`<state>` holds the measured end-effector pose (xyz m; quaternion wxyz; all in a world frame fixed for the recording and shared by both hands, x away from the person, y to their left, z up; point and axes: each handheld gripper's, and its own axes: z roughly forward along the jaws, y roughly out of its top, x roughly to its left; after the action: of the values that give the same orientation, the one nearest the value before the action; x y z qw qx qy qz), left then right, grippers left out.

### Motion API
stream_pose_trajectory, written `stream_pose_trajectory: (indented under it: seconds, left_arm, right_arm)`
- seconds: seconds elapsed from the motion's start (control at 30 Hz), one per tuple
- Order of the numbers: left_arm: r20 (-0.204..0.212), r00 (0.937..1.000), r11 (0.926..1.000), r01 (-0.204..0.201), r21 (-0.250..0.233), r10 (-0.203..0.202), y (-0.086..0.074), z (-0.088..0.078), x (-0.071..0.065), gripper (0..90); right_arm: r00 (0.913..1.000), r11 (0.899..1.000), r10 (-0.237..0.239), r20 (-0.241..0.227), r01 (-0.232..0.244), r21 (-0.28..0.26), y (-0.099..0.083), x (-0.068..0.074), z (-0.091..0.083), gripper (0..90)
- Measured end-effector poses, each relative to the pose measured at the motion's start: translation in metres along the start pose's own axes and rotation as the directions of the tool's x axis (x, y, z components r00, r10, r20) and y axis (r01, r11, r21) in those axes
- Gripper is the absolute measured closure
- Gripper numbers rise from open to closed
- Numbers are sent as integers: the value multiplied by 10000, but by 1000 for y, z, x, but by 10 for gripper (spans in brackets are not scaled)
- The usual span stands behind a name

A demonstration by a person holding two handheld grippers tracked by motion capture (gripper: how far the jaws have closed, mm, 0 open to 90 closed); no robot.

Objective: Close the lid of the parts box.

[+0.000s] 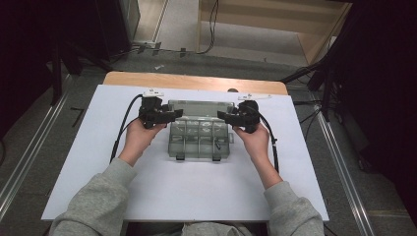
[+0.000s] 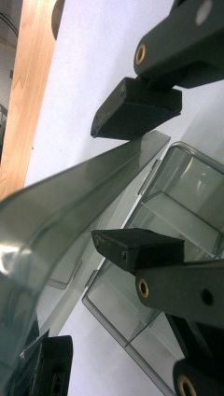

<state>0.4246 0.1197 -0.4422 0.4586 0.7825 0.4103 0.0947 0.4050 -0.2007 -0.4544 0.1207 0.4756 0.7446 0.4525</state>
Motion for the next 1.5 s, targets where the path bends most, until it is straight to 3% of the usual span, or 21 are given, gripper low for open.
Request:
stream_pose_trajectory:
  seconds: [0.4,0.73,1.2,1.33,1.5]
  left_arm:
    - [161,9998,9999,100,73,-101,-2,-3,-1,413]
    - [282,9984,9977,479,479,-493,-3,-6,1,314]
    - [480,9972,9935,520,1011,-570,-12,-28,3,322]
    - [708,9947,9909,658,1176,-744,-15,-37,4,377]
    - [1156,9903,9889,607,1357,-766,-16,-45,3,573]
  right_arm:
    - [9990,9999,163,-427,-161,51,-3,0,-2,355]
    - [9988,9999,-22,-495,28,111,-4,3,-3,335]
    - [9987,9998,-154,-496,160,106,-4,4,-3,324]
    - [9986,9998,-170,-509,175,110,-5,5,-3,322]
    - [9985,9998,-164,-514,169,85,-5,5,-2,318]
